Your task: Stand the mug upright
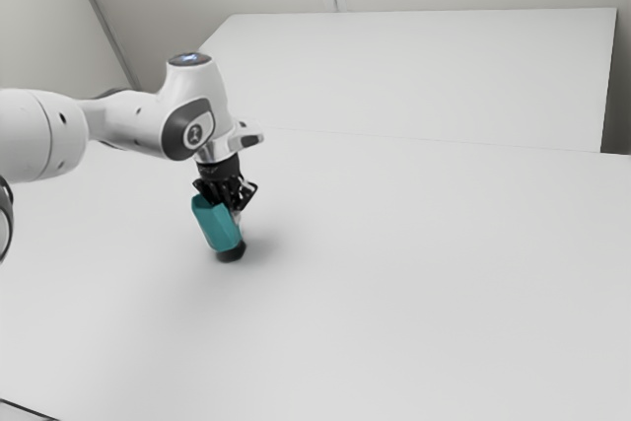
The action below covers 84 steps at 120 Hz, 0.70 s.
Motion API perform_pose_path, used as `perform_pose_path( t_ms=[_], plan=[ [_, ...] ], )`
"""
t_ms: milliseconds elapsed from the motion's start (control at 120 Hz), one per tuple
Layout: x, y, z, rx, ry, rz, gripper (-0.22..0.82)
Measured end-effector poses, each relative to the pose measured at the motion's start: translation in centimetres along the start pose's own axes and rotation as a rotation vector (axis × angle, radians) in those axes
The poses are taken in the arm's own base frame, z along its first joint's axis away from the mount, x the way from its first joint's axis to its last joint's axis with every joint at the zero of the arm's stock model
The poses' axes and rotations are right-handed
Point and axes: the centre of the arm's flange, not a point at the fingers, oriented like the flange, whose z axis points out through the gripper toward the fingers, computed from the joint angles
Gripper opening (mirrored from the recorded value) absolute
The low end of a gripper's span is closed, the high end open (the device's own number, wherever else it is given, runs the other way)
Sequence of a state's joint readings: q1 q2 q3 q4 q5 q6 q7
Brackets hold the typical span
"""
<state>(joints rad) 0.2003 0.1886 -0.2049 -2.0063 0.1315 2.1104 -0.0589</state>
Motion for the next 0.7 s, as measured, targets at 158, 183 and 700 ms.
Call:
perform_pose_path(
  t_ms=[158,183,700],
  plan=[
    [0.1,0.3,1.0,0.01,-0.001,-0.035,-0.17],
    [0.1,0.4,1.0,0.012,0.0,-0.04,-0.17],
    [0.2,1.3,-1.1,0.006,0.042,-0.117,0.37]
  ],
)
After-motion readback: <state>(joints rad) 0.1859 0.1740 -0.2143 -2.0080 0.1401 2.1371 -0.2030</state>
